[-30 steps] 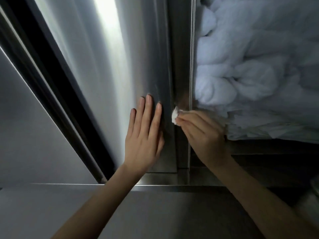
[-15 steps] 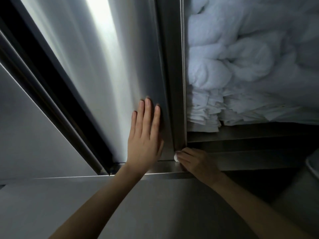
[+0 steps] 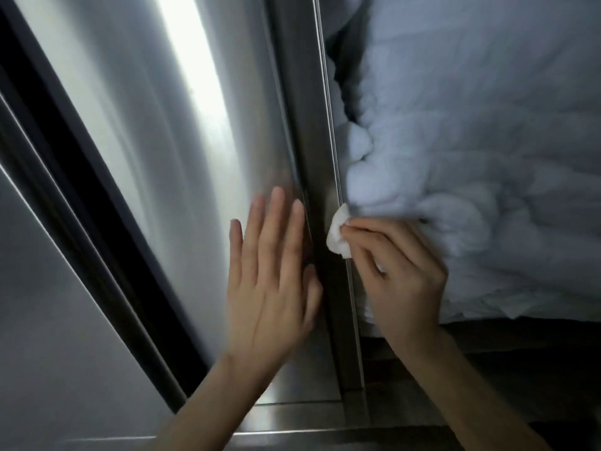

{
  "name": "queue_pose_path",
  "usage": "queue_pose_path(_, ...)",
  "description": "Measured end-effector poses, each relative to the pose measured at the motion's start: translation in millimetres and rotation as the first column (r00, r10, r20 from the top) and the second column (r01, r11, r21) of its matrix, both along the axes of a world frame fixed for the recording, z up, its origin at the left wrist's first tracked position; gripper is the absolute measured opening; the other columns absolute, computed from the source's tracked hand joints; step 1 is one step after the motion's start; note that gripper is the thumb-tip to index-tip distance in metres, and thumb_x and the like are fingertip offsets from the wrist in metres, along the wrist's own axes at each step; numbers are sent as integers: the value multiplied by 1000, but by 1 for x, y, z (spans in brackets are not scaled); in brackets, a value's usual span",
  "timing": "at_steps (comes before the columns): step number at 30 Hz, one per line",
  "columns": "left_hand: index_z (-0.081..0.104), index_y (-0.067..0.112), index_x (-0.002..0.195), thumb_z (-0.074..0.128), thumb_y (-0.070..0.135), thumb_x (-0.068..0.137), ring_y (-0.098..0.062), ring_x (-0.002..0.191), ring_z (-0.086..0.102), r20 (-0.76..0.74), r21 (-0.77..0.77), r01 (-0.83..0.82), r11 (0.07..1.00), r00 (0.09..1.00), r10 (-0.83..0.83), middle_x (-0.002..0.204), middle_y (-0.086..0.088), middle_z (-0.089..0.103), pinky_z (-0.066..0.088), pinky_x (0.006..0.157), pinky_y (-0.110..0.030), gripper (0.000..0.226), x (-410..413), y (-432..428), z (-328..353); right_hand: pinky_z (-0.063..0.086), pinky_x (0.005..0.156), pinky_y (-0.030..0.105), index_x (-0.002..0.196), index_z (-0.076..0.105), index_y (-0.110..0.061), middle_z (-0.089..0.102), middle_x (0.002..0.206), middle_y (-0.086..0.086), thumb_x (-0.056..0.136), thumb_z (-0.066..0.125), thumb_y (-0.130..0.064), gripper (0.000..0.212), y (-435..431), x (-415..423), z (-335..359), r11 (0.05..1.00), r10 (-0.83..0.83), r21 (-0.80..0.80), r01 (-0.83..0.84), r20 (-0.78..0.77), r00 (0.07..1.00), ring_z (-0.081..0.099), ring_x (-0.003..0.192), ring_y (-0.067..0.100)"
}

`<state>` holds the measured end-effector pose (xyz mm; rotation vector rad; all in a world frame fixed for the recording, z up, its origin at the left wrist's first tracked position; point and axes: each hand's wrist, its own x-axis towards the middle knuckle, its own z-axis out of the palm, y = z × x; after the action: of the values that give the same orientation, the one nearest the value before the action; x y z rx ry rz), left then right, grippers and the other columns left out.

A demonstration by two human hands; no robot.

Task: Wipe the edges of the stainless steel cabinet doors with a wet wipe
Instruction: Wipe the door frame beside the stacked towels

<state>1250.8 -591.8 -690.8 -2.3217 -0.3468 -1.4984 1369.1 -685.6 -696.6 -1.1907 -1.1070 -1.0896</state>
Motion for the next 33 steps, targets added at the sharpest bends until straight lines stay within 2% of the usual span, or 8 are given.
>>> queue_pose_path(3, 25, 0, 149, 51, 13, 91, -35, 147, 10, 117, -25, -30, 999, 993, 33, 157, -22, 18, 2, 122, -42, 66, 10, -3, 58, 56, 71, 34, 83, 74, 1, 71, 87, 10, 88, 65, -1, 10, 7, -3, 17, 999, -3, -54, 4, 23, 1000, 68, 77, 22)
queue_pose_path(5, 25, -1, 149, 50, 13, 92, -36, 147, 10, 155, -44, -26, 999, 987, 32, 157, -24, 17, 1, 121, -41, 63, 13, -3, 86, 55, 66, 35, 82, 74, 0, 71, 86, 10, 86, 66, 1, 9, 11, -5, 39, 999, -23, -43, 27, 81, 996, 67, 74, 24)
queue_pose_path(10, 24, -3, 150, 44, 16, 95, -36, 148, 7, 192, 4, -26, 1000, 981, 25, 158, -24, 13, -1, 121, -40, 61, 10, 2, 148, 50, 71, 28, 83, 74, 0, 72, 88, 9, 85, 65, 4, 10, 17, 6, 143, 986, 27, 162, -36, 55, 998, 65, 76, 26)
queue_pose_path(14, 21, -2, 151, 45, 19, 95, -33, 149, 4, 212, 77, -47, 996, 977, 29, 159, -21, 10, -5, 121, -36, 64, 14, 11, 203, 51, 77, 24, 85, 75, 0, 72, 90, 9, 83, 67, 3, 9, 18, 8, 170, 988, 72, 131, -81, 72, 995, 67, 78, 23)
queue_pose_path(18, 17, 1, 152, 39, 28, 95, -26, 150, -1, 250, 79, -38, 996, 968, 17, 160, -11, 1, -4, 122, -38, 67, 27, 16, 252, 54, 78, 27, 87, 75, 0, 72, 91, 9, 83, 68, 3, 8, 29, 16, 227, 966, 97, 233, -117, 93, 991, 68, 81, 21)
queue_pose_path(21, 17, 0, 152, 36, 32, 95, -25, 150, -2, 250, 63, -46, 997, 968, 29, 161, -14, 4, -2, 123, -40, 68, 29, 19, 284, 55, 77, 28, 92, 75, -2, 72, 95, 6, 82, 70, 3, 12, 32, 20, 278, 947, 176, 255, -195, 98, 980, 68, 87, 18)
queue_pose_path(27, 18, 3, 152, 34, 32, 94, -20, 151, -1, 298, -1, -27, 1000, 954, 26, 162, -10, 8, -3, 122, -36, 67, 39, 16, 319, 50, 84, 18, 91, 76, -7, 70, 100, 0, 83, 73, -21, 16, 35, 21, 291, 951, 175, 242, -190, 82, 981, 65, 88, 9)
queue_pose_path(33, 18, 4, 151, 30, 30, 95, -17, 150, 3, 336, -57, -76, 995, 938, 91, 160, -6, 10, 1, 122, -37, 62, 49, 15, 315, 49, 81, 12, 87, 74, 0, 67, 97, 8, 82, 73, -4, 7, 44, 27, 341, 920, 306, 216, -326, 121, 944, 63, 86, 9)
